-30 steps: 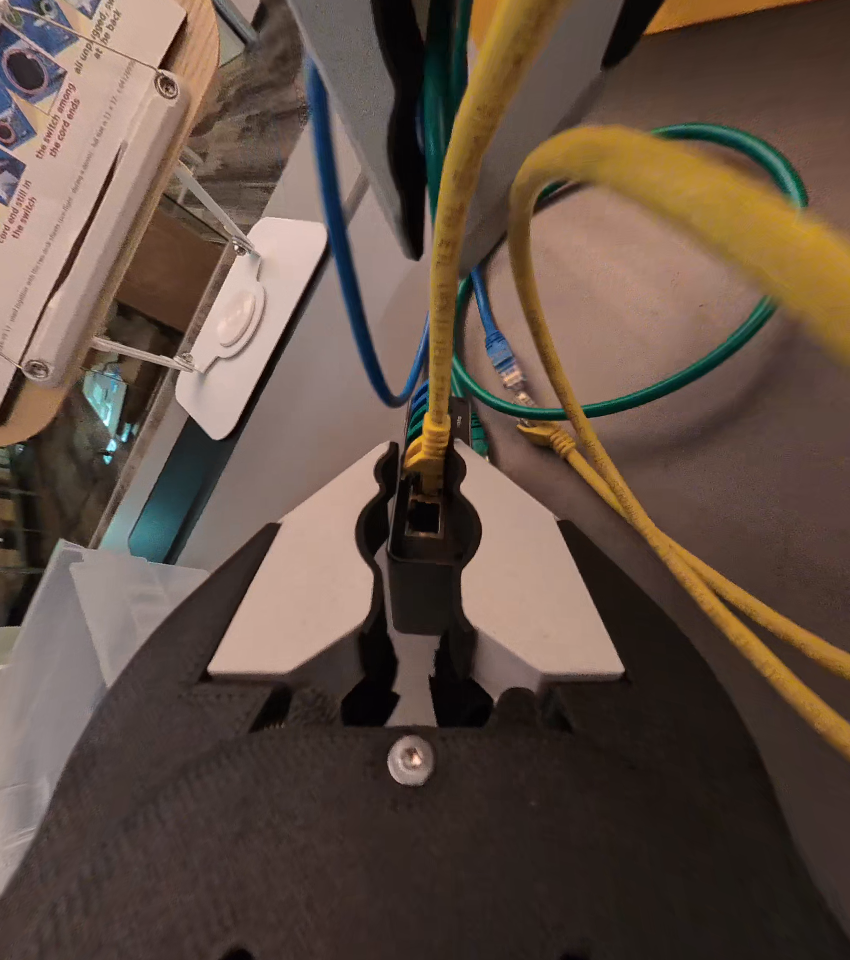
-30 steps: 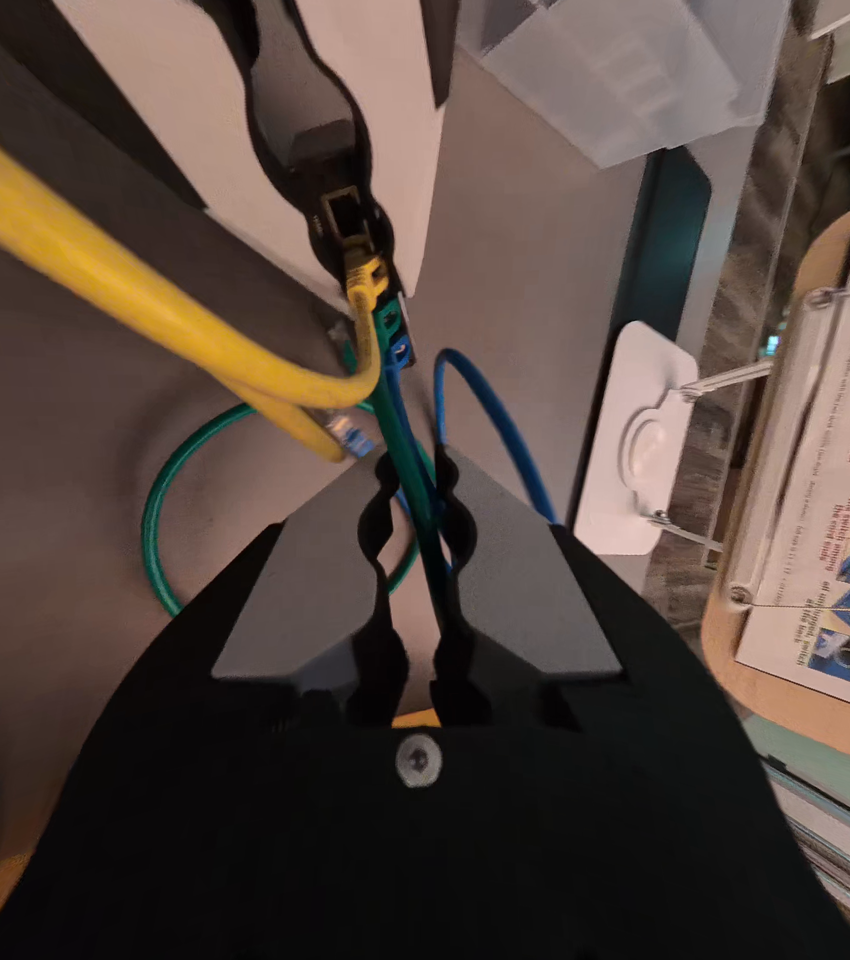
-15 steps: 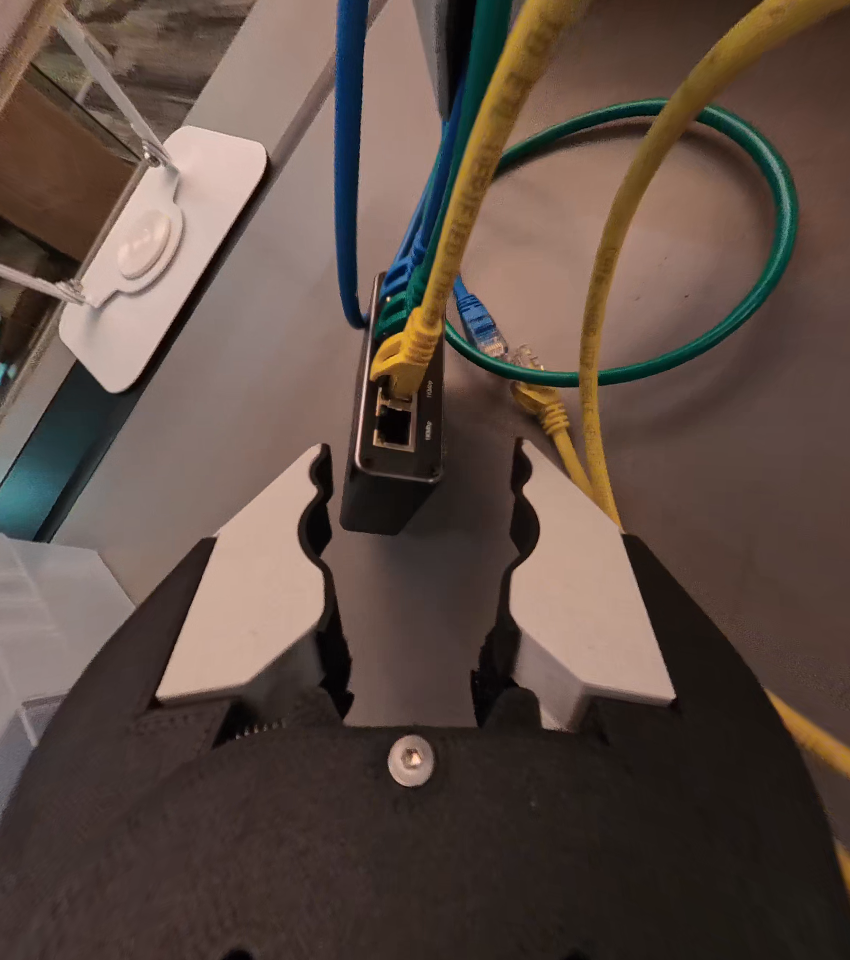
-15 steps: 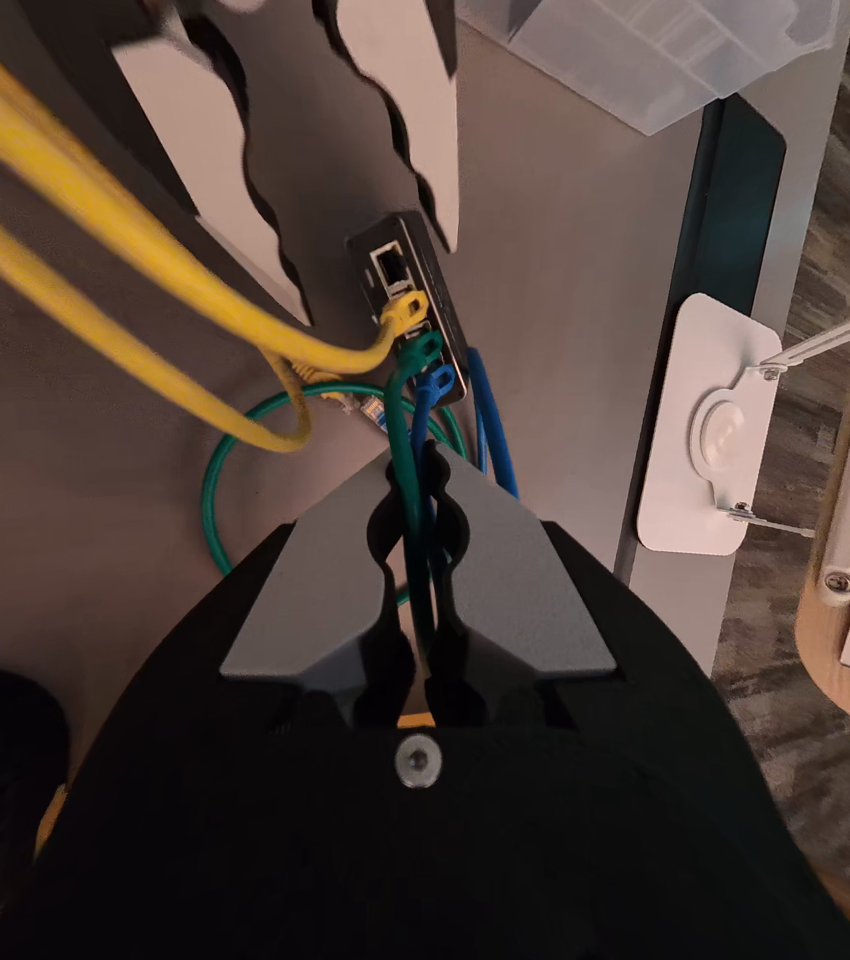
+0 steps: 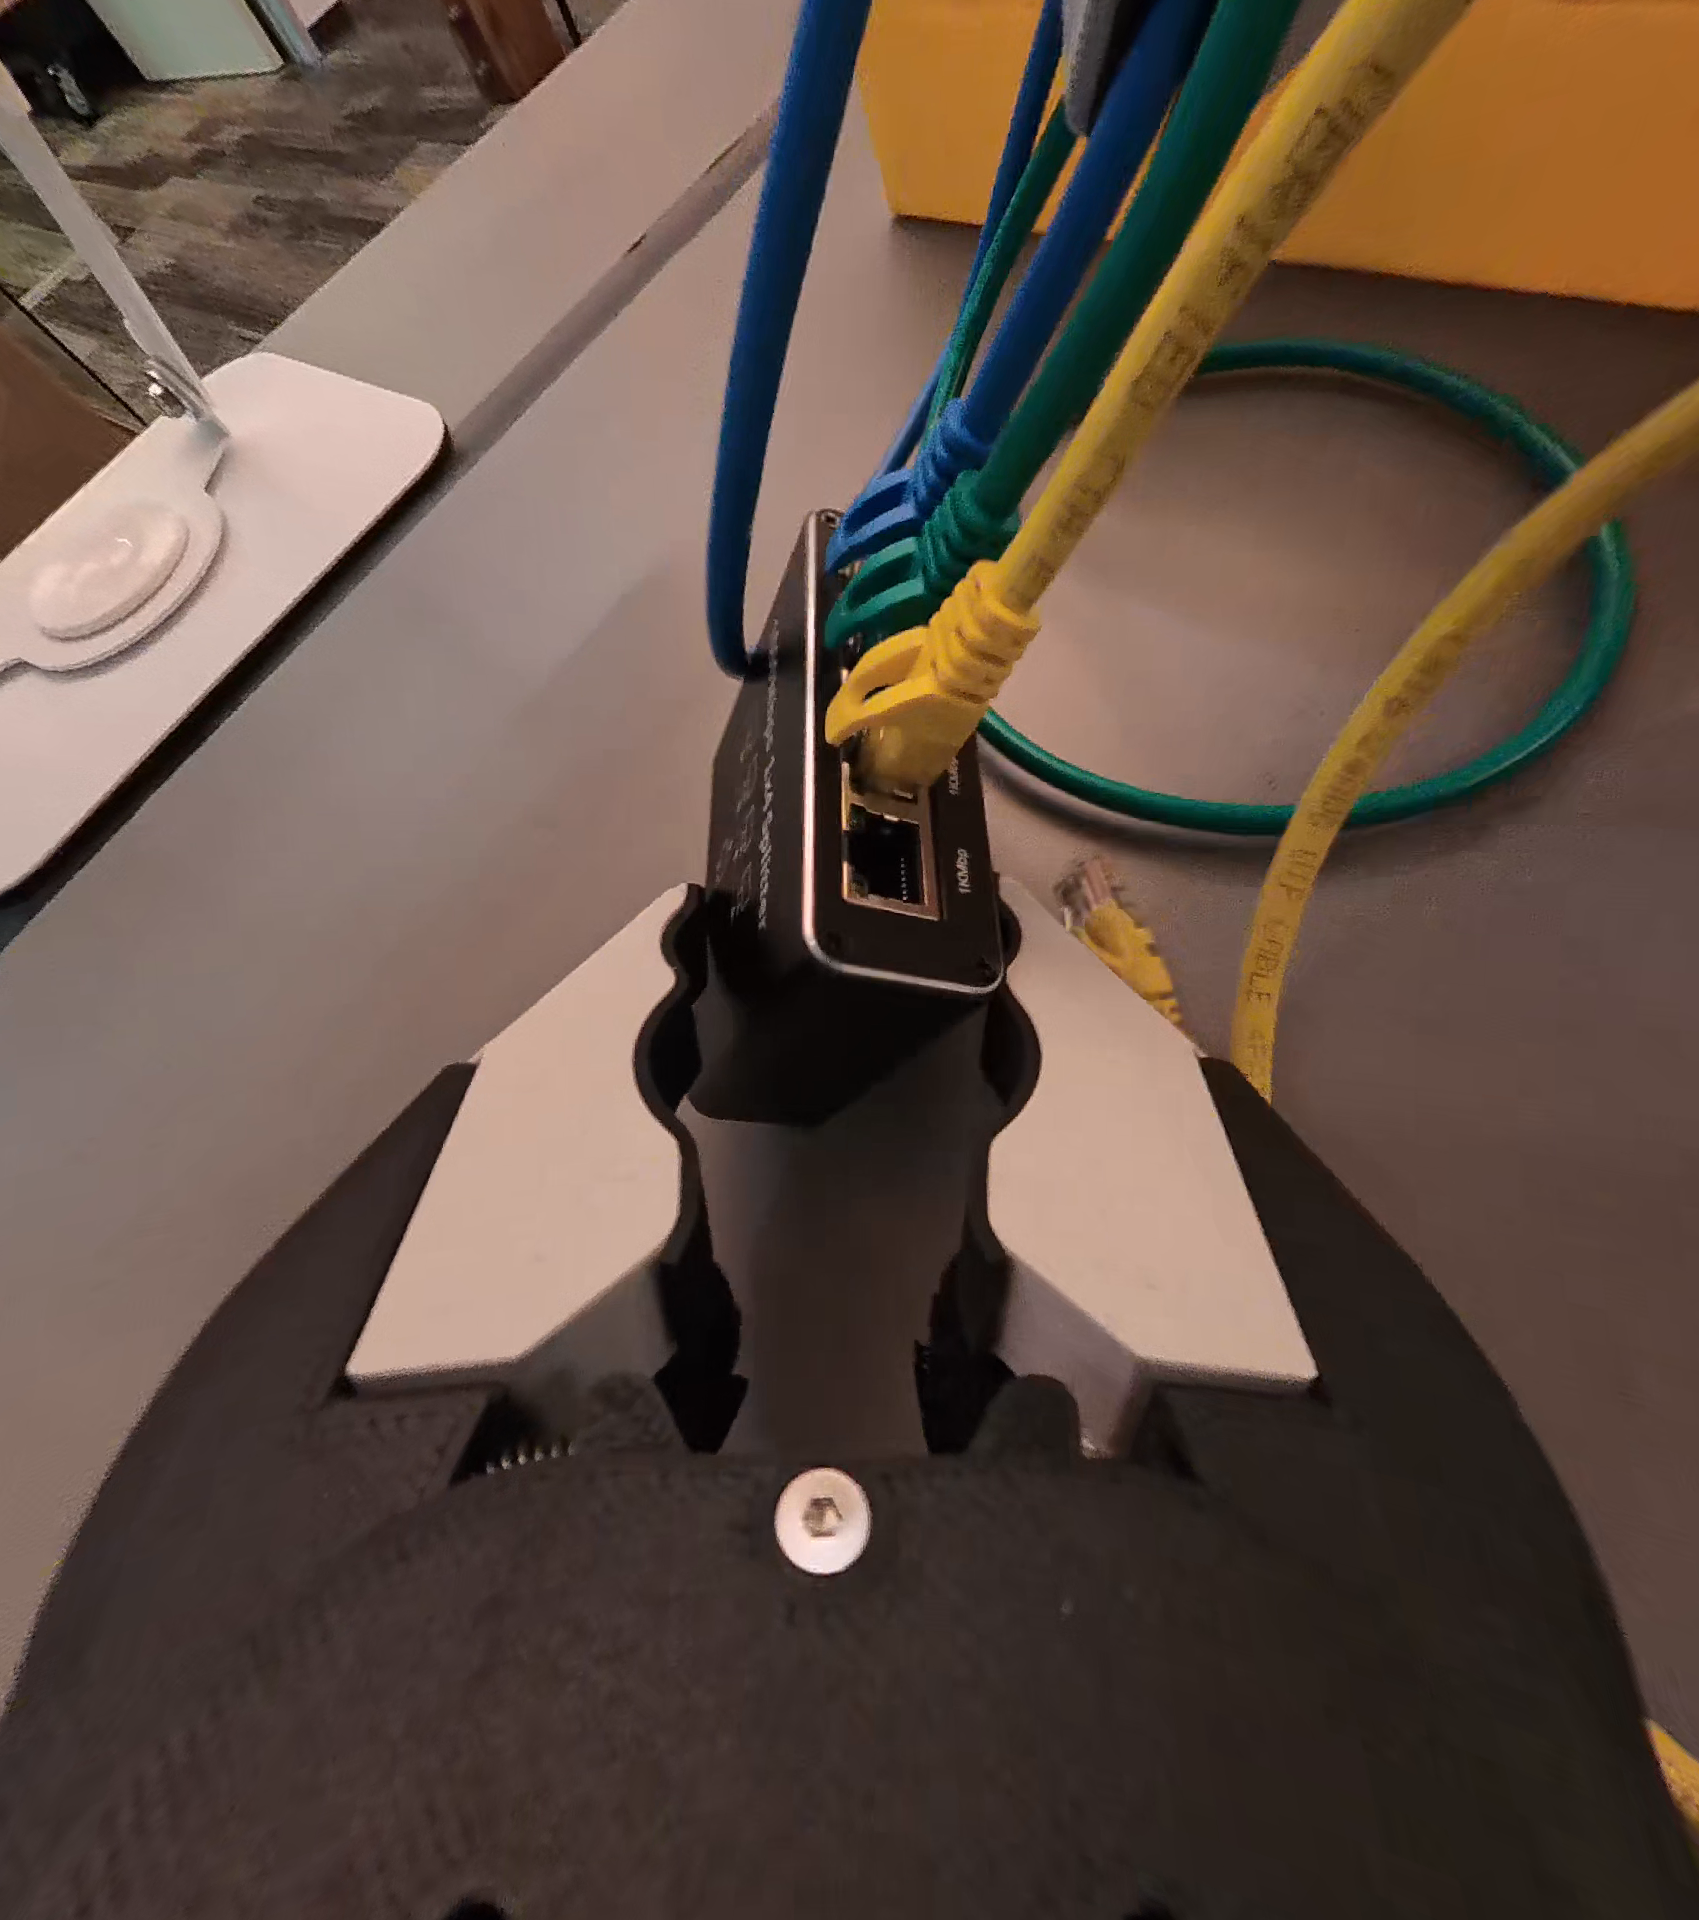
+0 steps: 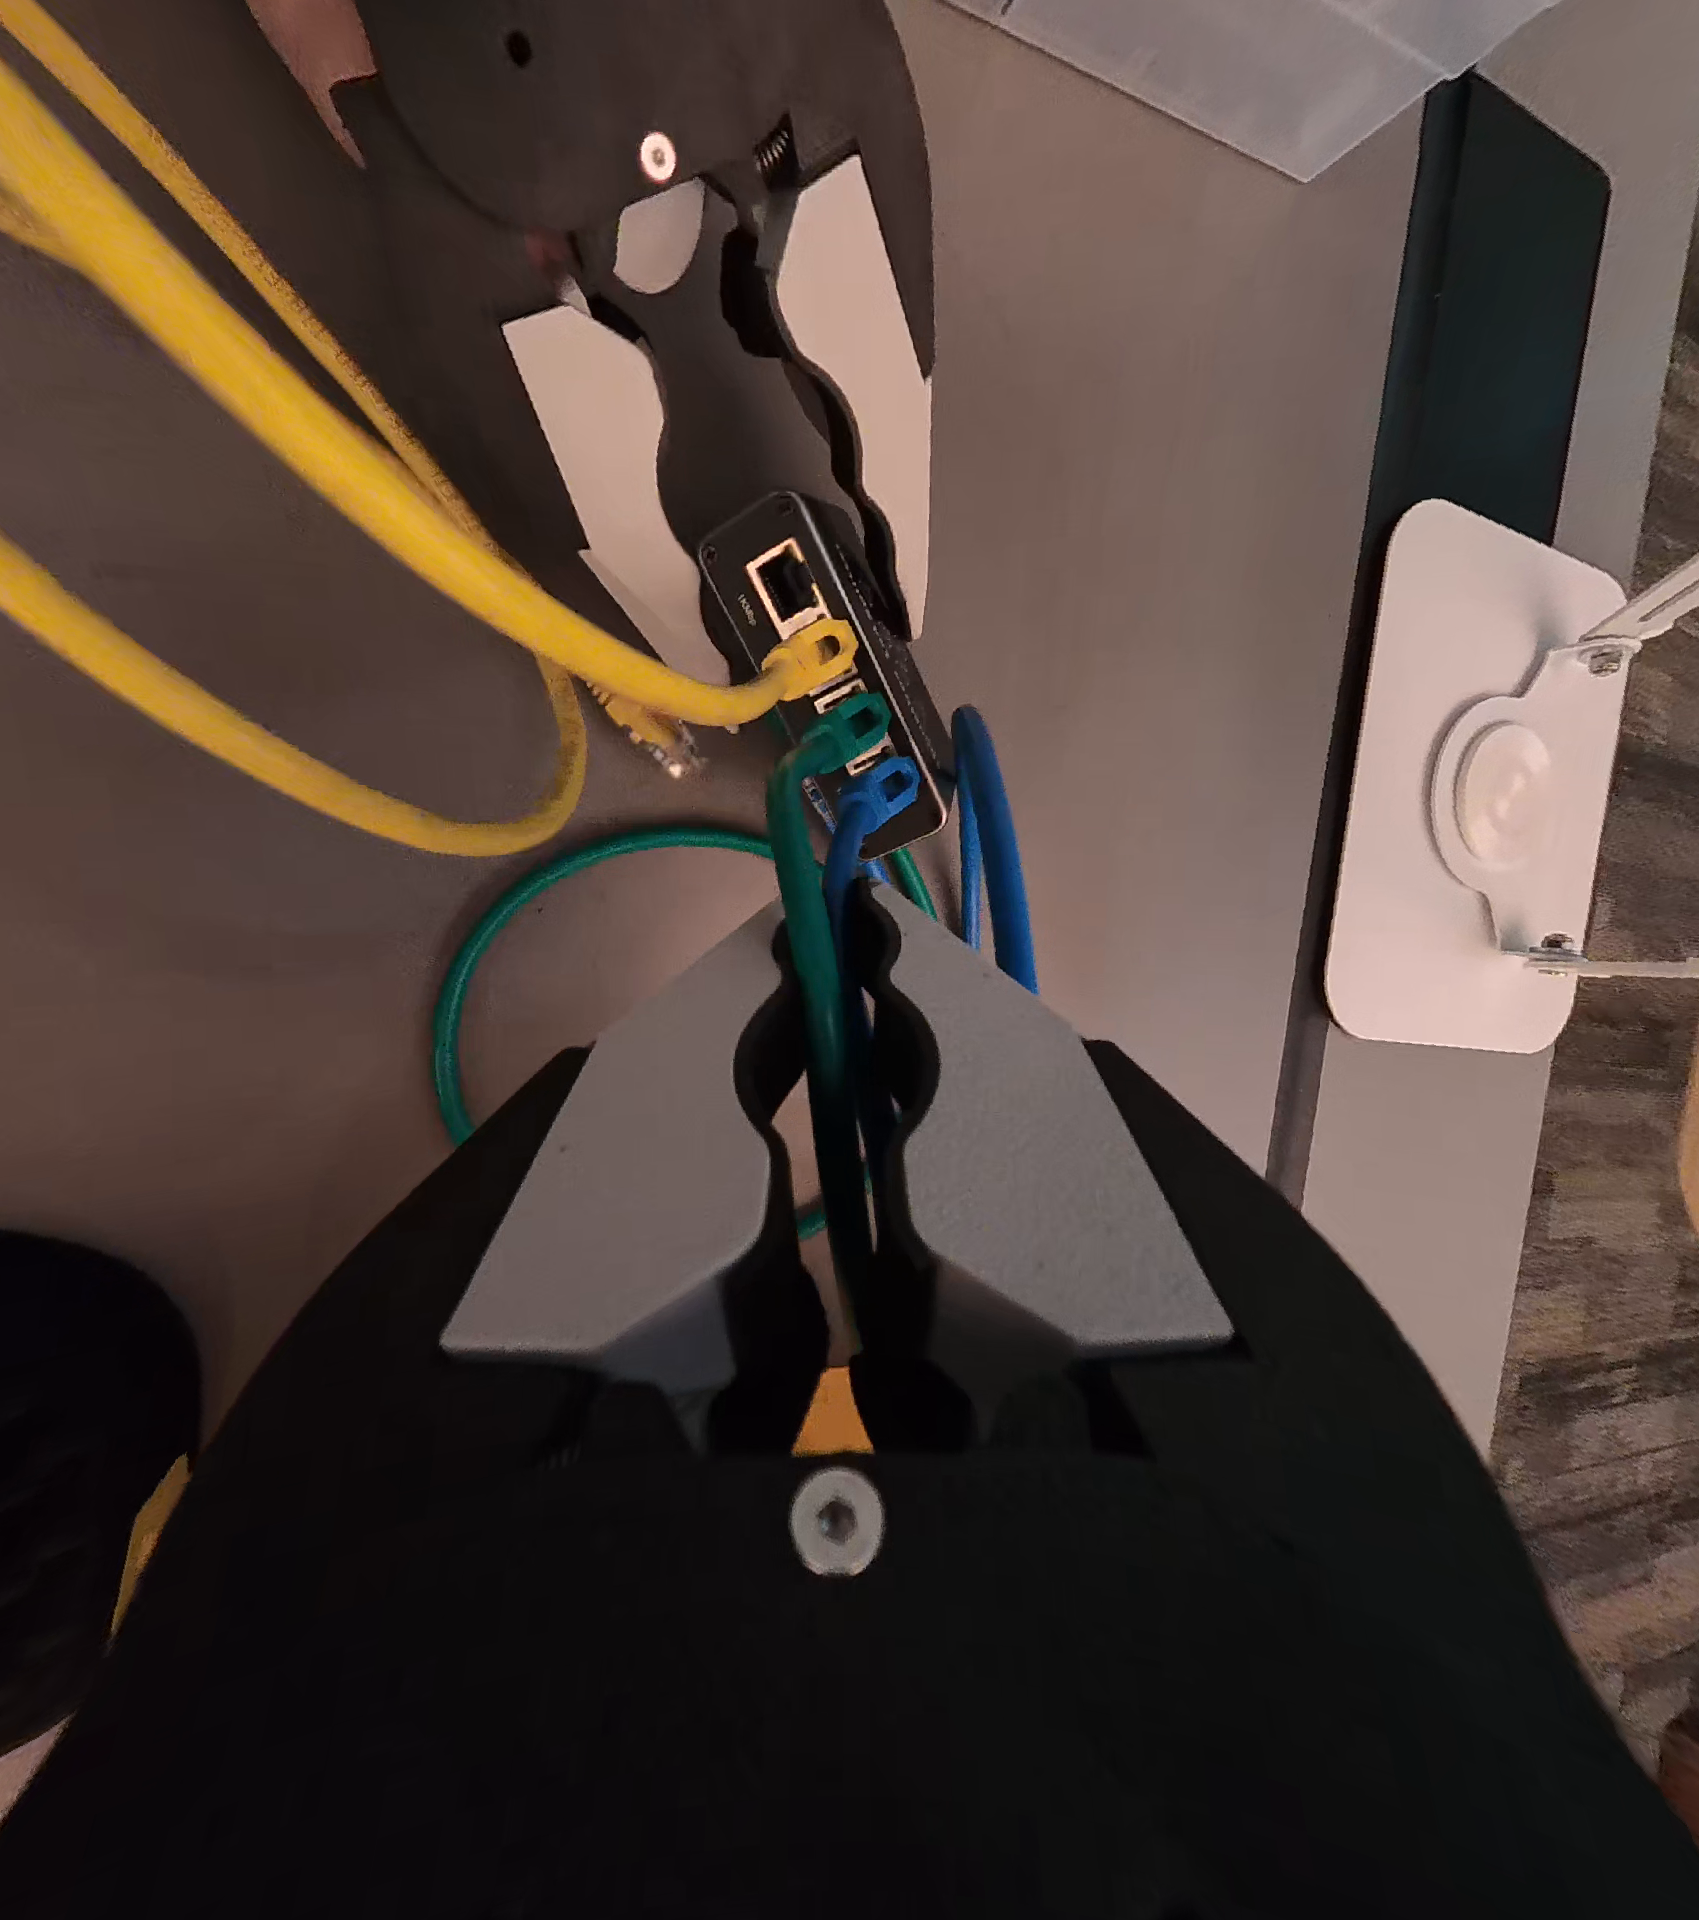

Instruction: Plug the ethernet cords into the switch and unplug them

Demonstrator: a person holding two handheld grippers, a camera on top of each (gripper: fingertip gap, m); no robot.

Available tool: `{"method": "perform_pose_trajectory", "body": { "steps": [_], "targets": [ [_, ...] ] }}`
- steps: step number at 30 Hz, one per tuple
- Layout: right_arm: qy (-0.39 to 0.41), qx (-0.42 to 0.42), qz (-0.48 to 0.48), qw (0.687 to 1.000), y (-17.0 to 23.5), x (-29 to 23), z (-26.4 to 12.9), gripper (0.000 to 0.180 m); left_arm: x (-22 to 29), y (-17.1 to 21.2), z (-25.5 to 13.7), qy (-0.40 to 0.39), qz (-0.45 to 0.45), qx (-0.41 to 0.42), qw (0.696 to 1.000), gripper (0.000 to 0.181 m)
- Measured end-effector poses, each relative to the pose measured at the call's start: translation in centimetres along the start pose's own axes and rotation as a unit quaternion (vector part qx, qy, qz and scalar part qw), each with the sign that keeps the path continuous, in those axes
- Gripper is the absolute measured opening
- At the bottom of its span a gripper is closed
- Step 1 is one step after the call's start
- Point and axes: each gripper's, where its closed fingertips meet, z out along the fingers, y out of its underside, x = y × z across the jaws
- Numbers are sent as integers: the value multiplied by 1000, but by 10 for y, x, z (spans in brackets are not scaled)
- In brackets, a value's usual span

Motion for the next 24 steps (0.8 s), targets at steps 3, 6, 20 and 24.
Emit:
{"method": "perform_pose_trajectory", "body": {
  "steps": [3, 6, 20, 24],
  "targets": [
    [2, 6, 4, 1000, 0, 3, 0, 5, -2, 0, 3, -7, 4, -3, 1000, 50],
    [5, 7, 8, 1000, -1, 5, 2, 5, -5, 4, 10, -15, 12, -27, 999, 53],
    [14, -2, 21, 1000, 9, 11, 0, 5, -14, -2, 21, -36, 45, -24, 998, 44],
    [14, -15, 17, 1000, 10, 8, -4, 5, -11, -5, 14, -41, 53, -28, 997, 43]
  ]
}}
